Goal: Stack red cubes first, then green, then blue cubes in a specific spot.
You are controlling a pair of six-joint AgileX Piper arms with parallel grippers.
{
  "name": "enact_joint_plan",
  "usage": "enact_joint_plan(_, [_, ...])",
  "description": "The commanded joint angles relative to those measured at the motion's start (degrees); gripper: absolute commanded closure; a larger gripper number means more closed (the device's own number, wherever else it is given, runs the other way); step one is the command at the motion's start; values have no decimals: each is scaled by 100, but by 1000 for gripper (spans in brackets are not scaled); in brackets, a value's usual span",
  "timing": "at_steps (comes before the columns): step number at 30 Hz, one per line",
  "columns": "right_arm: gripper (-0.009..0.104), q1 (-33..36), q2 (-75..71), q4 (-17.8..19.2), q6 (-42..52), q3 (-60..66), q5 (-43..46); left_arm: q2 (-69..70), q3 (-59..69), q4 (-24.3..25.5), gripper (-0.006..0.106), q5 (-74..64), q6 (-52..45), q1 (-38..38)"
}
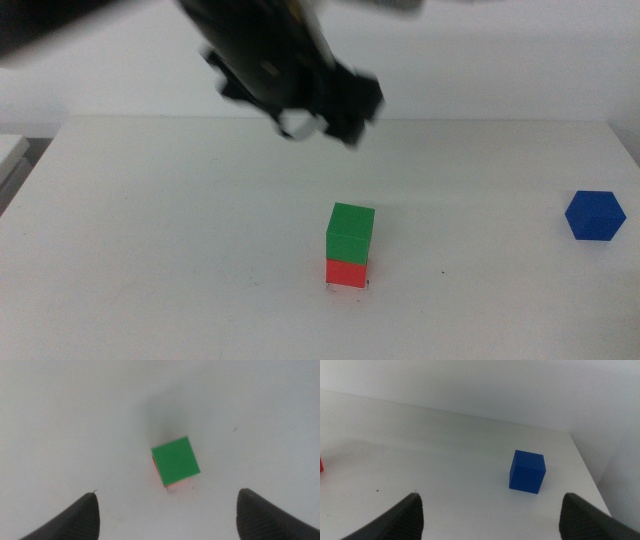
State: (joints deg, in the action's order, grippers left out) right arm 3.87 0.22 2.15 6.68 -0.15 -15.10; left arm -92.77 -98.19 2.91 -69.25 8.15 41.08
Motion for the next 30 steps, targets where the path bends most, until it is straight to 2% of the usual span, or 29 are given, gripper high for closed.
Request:
enact_joint_plan(1, [2, -47, -22, 51, 69, 15, 10, 794, 30, -36, 7, -72, -391, -9])
enact_joint_plan(7, [2, -47, -22, 51, 69, 15, 10, 2517, 702, -232, 7, -72, -473, -9])
enact_joint_plan(12, [2, -47, -22, 51, 69, 15, 10, 3749, 1370, -719, 7, 493, -484, -9])
enact_joint_plan(22, [2, -47, -22, 51, 69, 15, 10, 3948, 1370, -730, 7, 293, -446, -9])
enact_joint_plan(30, [2, -47, -22, 51, 69, 15, 10, 3948, 1370, -533, 7, 553, -518, -9])
